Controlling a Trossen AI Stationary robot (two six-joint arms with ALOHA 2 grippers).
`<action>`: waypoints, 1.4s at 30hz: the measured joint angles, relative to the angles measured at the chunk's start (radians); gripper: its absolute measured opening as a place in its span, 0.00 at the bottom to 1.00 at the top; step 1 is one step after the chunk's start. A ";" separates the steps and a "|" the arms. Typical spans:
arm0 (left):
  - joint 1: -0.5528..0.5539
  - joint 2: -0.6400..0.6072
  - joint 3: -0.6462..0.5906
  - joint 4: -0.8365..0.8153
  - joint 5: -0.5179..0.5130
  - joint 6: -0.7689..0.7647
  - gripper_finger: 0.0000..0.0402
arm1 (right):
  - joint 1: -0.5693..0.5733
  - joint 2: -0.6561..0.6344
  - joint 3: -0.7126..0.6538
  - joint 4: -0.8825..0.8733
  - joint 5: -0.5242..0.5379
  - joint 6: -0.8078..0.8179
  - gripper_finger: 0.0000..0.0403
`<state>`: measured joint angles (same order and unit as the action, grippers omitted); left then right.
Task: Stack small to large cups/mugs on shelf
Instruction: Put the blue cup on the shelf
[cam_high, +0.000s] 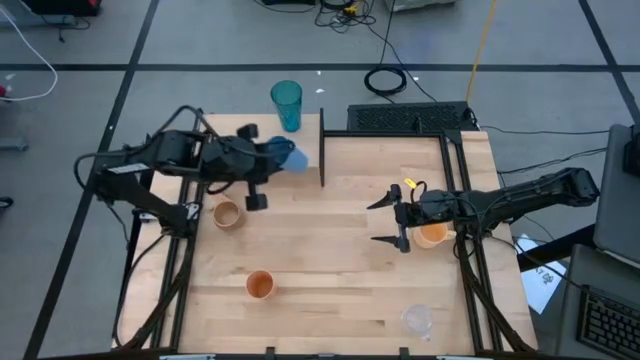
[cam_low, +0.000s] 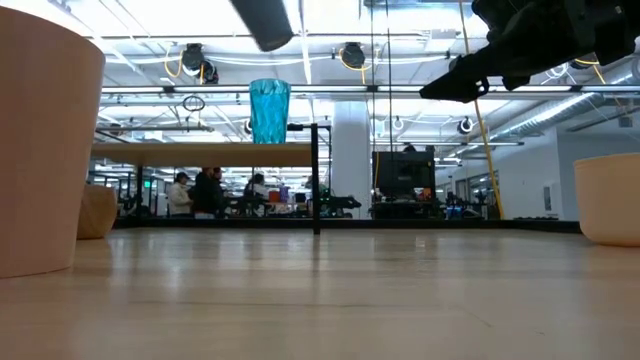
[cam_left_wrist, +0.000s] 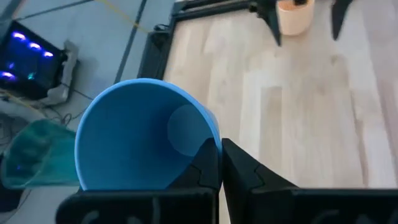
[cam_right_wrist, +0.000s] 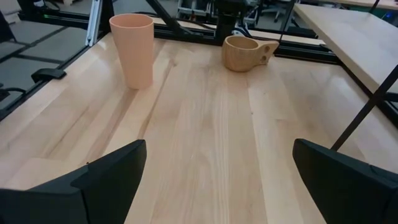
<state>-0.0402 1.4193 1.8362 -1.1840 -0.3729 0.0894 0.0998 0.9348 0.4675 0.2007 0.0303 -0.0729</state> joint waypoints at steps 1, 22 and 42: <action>0.009 -0.006 0.000 0.003 -0.002 -0.004 0.01 | 0.000 0.000 0.000 -0.003 0.000 0.000 0.98; 0.346 -0.086 0.000 -0.145 -0.005 0.022 0.01 | 0.000 0.000 0.000 0.004 0.000 0.004 0.98; 0.690 -0.027 0.000 -0.133 0.142 0.051 0.01 | 0.000 0.000 0.000 0.012 0.000 0.004 0.98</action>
<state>0.6496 1.3924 1.8362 -1.3175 -0.2312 0.1405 0.0998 0.9352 0.4675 0.2131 0.0299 -0.0685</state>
